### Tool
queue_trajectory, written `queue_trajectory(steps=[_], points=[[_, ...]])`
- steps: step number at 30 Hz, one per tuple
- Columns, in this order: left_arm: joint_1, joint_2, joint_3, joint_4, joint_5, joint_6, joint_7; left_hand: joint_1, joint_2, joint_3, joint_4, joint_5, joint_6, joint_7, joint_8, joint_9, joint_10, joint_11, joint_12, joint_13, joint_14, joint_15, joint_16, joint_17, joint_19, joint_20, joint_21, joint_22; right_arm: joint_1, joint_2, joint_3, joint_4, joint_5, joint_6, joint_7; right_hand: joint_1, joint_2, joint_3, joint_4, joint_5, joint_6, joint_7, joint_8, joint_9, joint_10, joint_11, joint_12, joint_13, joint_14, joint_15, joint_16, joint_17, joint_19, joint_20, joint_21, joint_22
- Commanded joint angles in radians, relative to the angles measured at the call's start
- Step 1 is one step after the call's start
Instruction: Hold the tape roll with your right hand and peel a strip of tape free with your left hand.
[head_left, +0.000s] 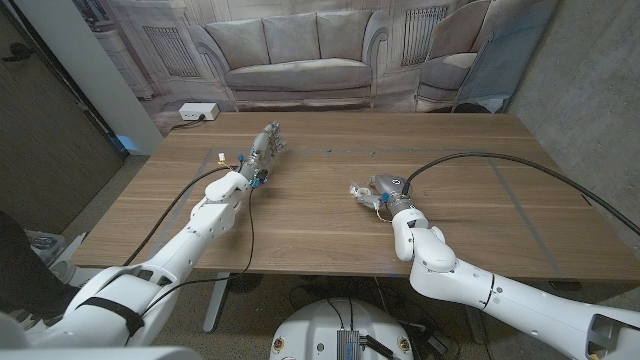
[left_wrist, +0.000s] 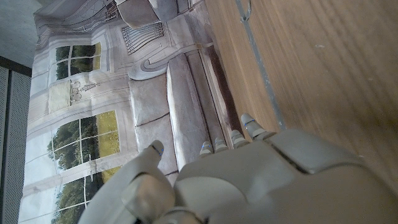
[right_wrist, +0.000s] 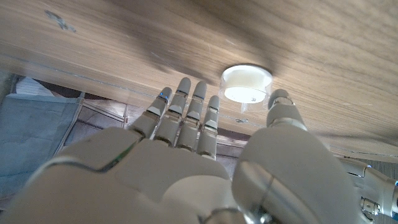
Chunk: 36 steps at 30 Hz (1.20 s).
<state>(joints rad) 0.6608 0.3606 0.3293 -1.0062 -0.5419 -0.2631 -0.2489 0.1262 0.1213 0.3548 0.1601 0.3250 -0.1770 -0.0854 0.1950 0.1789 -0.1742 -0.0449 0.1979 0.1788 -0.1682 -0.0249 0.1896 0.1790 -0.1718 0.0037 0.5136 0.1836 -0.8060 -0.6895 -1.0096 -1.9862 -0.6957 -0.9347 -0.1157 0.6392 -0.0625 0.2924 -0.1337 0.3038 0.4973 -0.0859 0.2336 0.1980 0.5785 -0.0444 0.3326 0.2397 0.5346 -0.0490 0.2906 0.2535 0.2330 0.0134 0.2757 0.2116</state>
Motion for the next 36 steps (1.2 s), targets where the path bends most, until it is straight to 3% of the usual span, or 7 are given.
queue_trajectory(steps=[1,8,12,20,26,32,36], points=[[-0.013,-0.009,0.003,0.018,0.007,-0.002,-0.006,-0.002,0.027,-0.001,0.004,-0.003,-0.091,-0.004,-0.004,0.005,-0.081,0.008,0.001,0.003,-0.090,0.006,-0.001,0.003,-0.065,0.002,-0.001,0.004,-0.002,-0.001,-0.010,0.013,-0.024,-0.013,-0.017,0.035,0.007,-0.010,-0.007,0.007,0.031,-0.015,0.015,0.002,0.029,-0.008,0.016,0.010,0.039,-0.135,0.035,0.027,0.009,-0.010,0.010,0.007],[-0.016,-0.010,0.001,0.022,0.009,0.000,-0.006,-0.003,0.026,-0.001,0.004,-0.003,-0.091,-0.006,-0.004,0.005,-0.080,0.007,0.001,0.003,-0.089,0.004,-0.001,0.004,-0.065,0.002,-0.002,0.004,0.017,-0.011,-0.035,0.023,-0.044,-0.007,0.000,0.082,0.018,-0.026,-0.014,0.011,0.035,-0.028,0.008,0.001,0.043,-0.033,0.026,0.026,0.079,-0.165,0.101,0.080,0.003,-0.026,0.010,0.013],[-0.016,-0.012,-0.002,0.026,0.007,-0.006,-0.008,-0.003,0.026,-0.002,0.004,-0.003,-0.092,-0.005,-0.005,0.005,-0.080,0.007,0.001,0.003,-0.089,0.004,-0.001,0.004,-0.065,0.003,-0.003,0.004,0.027,-0.013,-0.048,0.030,-0.053,-0.001,0.003,0.134,0.037,-0.039,-0.017,0.014,0.096,-0.042,0.020,0.001,0.068,-0.054,0.041,0.043,0.079,-0.171,0.158,0.139,-0.004,-0.035,0.011,0.021],[-0.018,-0.012,-0.002,0.028,0.010,-0.003,-0.008,-0.004,0.026,-0.003,0.004,-0.003,-0.092,-0.006,-0.005,0.005,-0.081,0.007,0.001,0.003,-0.091,0.003,-0.001,0.004,-0.065,0.002,-0.004,0.004,0.027,-0.013,-0.049,0.039,-0.059,0.011,-0.023,0.297,0.092,-0.117,-0.015,0.006,0.352,-0.056,0.041,0.007,0.278,-0.110,0.226,0.172,0.143,-0.175,0.443,0.422,0.031,-0.061,0.065,0.073],[-0.026,-0.016,0.000,0.039,0.011,-0.007,-0.017,-0.005,0.025,-0.003,0.004,-0.004,-0.092,-0.005,-0.005,0.005,-0.083,0.008,0.000,0.003,-0.091,0.004,-0.001,0.004,-0.064,0.002,-0.005,0.004,0.019,-0.016,-0.037,0.041,-0.048,0.033,-0.050,0.383,0.129,-0.136,-0.017,0.000,0.510,-0.061,0.086,0.030,0.388,-0.126,0.356,0.260,0.198,-0.177,0.539,0.505,0.059,-0.074,0.109,0.104],[-0.030,-0.020,0.001,0.046,0.011,-0.007,-0.022,-0.005,0.025,-0.004,0.005,-0.004,-0.093,-0.005,-0.005,0.005,-0.084,0.007,0.000,0.003,-0.092,0.004,-0.002,0.004,-0.065,0.002,-0.007,0.004,0.007,-0.019,-0.023,0.041,-0.039,0.056,-0.087,0.434,0.149,-0.138,-0.022,-0.005,0.575,-0.053,0.124,0.054,0.431,-0.132,0.409,0.299,0.226,-0.178,0.575,0.524,0.076,-0.083,0.135,0.119],[-0.031,-0.022,0.002,0.045,0.013,-0.006,-0.022,-0.006,0.025,-0.004,0.005,-0.004,-0.093,-0.004,-0.005,0.005,-0.084,0.008,0.000,0.003,-0.092,0.005,-0.002,0.004,-0.065,0.003,-0.007,0.004,-0.001,-0.017,-0.019,0.046,-0.045,0.059,-0.116,0.452,0.158,-0.136,-0.023,-0.007,0.588,-0.050,0.130,0.056,0.440,-0.133,0.423,0.312,0.236,-0.179,0.582,0.522,0.082,-0.087,0.144,0.125]])
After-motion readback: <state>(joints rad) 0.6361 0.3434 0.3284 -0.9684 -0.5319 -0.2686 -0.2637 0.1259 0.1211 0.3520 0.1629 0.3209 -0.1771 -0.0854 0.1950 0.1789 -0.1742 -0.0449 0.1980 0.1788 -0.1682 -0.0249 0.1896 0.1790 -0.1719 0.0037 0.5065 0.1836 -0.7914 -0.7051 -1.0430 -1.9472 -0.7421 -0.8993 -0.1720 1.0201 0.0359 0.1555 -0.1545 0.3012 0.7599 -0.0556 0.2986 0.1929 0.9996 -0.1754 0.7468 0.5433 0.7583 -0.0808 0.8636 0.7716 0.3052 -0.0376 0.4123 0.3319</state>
